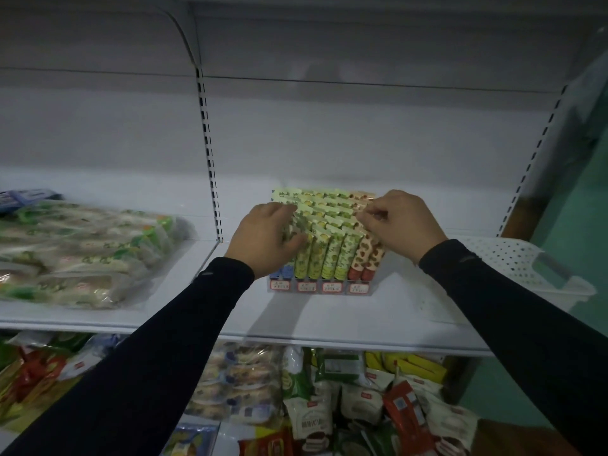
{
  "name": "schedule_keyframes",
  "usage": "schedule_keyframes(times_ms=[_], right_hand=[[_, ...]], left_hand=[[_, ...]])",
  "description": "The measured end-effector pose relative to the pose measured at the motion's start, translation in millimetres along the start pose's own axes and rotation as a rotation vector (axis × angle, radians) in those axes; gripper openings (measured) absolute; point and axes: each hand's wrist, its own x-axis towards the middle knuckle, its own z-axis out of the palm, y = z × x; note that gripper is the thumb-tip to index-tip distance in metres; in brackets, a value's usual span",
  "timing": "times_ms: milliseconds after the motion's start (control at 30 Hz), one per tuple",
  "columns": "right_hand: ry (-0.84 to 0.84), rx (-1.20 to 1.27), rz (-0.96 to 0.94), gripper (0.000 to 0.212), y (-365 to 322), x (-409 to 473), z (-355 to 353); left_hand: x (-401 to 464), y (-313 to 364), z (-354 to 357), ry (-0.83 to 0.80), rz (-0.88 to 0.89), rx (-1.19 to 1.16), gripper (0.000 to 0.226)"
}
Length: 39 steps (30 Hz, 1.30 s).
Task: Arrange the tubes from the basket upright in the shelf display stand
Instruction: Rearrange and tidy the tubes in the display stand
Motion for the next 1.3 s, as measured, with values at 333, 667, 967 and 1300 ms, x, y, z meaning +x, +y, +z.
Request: schedule_keyframes(times_ms=[333, 667, 967, 1300], right_hand=[[-0.179, -0.134, 0.028, 0.027, 21.0, -9.0, 5.7], [-0.207, -0.033, 0.078, 0.023, 27.0, -2.4, 13.2], [-0.205, -0.059, 0.067, 0.029, 24.9, 0.7, 19.3], [-0.194, -0.049, 0.051, 0.026, 25.5, -1.0, 19.0]], left_hand=[[0.5, 13.4, 28.3, -0.118, 0.121, 0.199, 0.074], [1.6, 6.0, 34.8, -0.173, 0.11, 0.21, 0.071], [2.5, 3.2, 38.4, -0.146, 0.121, 0.198, 0.067], [2.8, 6.6, 37.9, -0.12, 0.111, 0.205, 0.067]])
